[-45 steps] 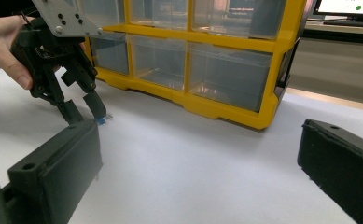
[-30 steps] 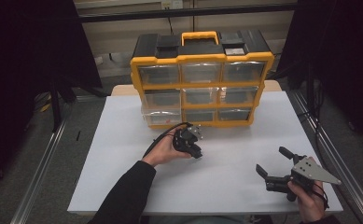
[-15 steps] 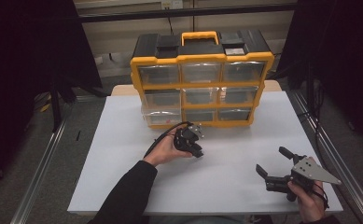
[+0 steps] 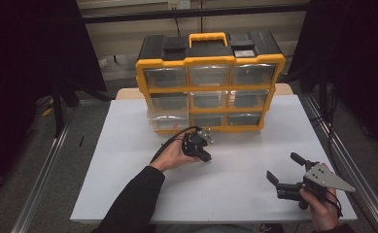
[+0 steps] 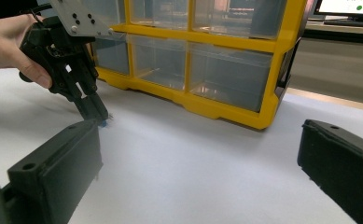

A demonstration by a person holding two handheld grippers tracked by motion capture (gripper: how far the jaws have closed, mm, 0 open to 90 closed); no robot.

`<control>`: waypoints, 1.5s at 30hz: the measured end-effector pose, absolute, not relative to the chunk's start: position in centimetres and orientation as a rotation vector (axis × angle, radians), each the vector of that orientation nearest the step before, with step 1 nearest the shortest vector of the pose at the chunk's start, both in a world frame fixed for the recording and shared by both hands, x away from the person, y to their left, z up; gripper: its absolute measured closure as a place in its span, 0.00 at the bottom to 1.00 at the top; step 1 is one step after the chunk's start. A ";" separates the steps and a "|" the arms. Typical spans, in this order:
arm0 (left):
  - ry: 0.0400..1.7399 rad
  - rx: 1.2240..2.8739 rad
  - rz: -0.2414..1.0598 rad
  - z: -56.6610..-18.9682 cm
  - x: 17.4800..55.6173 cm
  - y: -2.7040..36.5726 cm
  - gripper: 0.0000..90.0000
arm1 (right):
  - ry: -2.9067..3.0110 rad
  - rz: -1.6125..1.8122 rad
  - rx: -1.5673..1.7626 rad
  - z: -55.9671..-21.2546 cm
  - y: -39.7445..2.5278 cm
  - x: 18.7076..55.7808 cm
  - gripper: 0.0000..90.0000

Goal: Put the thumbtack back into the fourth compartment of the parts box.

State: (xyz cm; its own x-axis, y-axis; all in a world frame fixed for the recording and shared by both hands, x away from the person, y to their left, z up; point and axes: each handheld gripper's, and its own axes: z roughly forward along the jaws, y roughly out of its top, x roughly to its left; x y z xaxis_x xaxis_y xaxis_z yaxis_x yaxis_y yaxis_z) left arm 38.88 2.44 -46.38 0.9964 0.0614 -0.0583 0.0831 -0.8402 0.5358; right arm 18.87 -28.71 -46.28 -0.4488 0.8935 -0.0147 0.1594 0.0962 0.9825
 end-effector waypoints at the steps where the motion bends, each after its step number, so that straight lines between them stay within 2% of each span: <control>1: 0.108 2.572 -0.048 -46.4 38.9 2.5 0.93 | 1.712 1.407 1.042 -46.3 -28.7 18.9 0.00; 5: 0.145 2.546 -0.090 -46.5 38.9 2.7 0.94 | 1.709 1.400 1.047 -46.3 -28.8 18.9 0.00; 15: 0.187 2.532 -0.101 -46.4 38.7 3.1 0.95 | 1.709 1.406 1.047 -46.3 -28.7 18.9 0.00; 16: 0.173 2.520 -0.136 -46.4 38.8 3.1 0.95 | 1.709 1.407 1.048 -46.3 -28.7 18.8 0.00; 17: 0.194 2.516 -0.110 -46.3 38.6 3.0 0.95 | 1.708 1.405 1.045 -46.3 -28.7 18.9 0.00; 21: 0.162 2.510 -0.168 -45.8 38.8 3.2 0.95 | 1.708 1.400 1.049 -46.3 -28.8 18.8 0.00; 26: 0.173 2.501 -0.179 -45.5 38.7 3.5 0.95 | 1.707 1.404 1.046 -46.3 -28.7 18.9 0.00; 30: 0.185 2.459 -0.141 -45.3 38.4 3.5 0.95 | 1.708 1.405 1.045 -46.3 -28.7 18.9 0.00; 39: 0.159 2.410 -0.140 -43.7 37.8 3.9 0.95 | 1.708 1.403 1.044 -46.3 -28.8 18.8 0.00; 40: 0.142 2.429 -0.176 -43.3 37.8 4.1 0.95 | 1.707 1.403 1.042 -46.3 -28.8 18.9 0.00; 41: 0.154 2.396 -0.134 -43.3 37.6 4.1 0.95 | 1.708 1.404 1.041 -46.3 -28.8 18.9 0.00; 45: 0.154 2.378 -0.129 -42.4 37.3 4.5 0.95 | 1.705 1.405 1.045 -46.3 -28.8 18.9 0.00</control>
